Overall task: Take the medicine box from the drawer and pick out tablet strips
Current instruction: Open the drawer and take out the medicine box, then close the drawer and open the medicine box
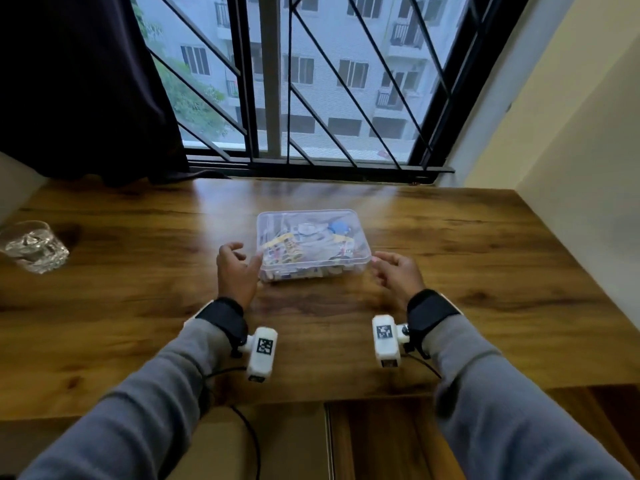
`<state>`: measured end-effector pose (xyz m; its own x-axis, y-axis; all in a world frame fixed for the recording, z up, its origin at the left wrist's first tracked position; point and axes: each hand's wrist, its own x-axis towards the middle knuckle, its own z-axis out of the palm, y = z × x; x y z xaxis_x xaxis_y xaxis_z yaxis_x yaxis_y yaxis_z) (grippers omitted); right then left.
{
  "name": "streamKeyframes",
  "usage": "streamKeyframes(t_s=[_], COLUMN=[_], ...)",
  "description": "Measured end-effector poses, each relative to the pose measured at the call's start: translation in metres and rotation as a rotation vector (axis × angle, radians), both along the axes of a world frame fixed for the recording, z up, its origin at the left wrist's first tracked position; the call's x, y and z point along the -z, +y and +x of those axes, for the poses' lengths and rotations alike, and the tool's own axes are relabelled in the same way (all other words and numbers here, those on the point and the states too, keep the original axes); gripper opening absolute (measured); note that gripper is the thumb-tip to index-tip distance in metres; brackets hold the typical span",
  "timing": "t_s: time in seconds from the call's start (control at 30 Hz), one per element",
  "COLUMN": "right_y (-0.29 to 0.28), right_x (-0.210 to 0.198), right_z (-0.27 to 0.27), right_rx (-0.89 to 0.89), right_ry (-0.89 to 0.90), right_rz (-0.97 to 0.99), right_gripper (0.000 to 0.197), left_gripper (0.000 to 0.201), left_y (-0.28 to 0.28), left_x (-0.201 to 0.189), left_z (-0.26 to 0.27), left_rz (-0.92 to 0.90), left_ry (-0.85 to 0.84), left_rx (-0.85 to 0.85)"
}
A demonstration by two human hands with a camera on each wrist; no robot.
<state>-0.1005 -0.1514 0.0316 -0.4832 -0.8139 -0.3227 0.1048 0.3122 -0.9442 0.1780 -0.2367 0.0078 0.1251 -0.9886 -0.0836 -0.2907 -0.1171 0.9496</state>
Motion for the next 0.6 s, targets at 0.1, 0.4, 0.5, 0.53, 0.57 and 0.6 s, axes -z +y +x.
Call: streamKeyframes(t_s=[0.1,0.4,0.5,0.53,0.57,0.6], right_y=[0.045,0.010,0.006,0.009,0.015,0.024], right_x=[0.011,0.012,0.006,0.001,-0.002,-0.006], right_z=[0.004,0.013,0.017,0.016,0.013,0.008], right_rx=[-0.102,-0.190,-0.247,-0.250,-0.242,-0.226], right_ry=[0.004,0.206,0.192,0.202,0.219,0.236], right_rz=[0.030,0.021,0.005,0.010,0.015,0.009], right_gripper=[0.027,0.051,0.044,0.046,0.050,0.053], left_gripper=[0.051,0.032,0.047,0.051,0.051,0.044], left_y=[0.021,-0.003,0.001,0.010,0.022,0.040], left_x=[0.005,0.014,0.010,0.003,-0.003,-0.009], left_z=[-0.008,-0.008,-0.007,-0.010,-0.013,-0.018], left_rz=[0.001,0.053,0.064,0.042,-0.008,-0.069], left_ry=[0.010,0.030,0.039,0.026,-0.011,-0.049], left_rx=[0.003,0.009,-0.011,-0.042,-0.075,-0.082])
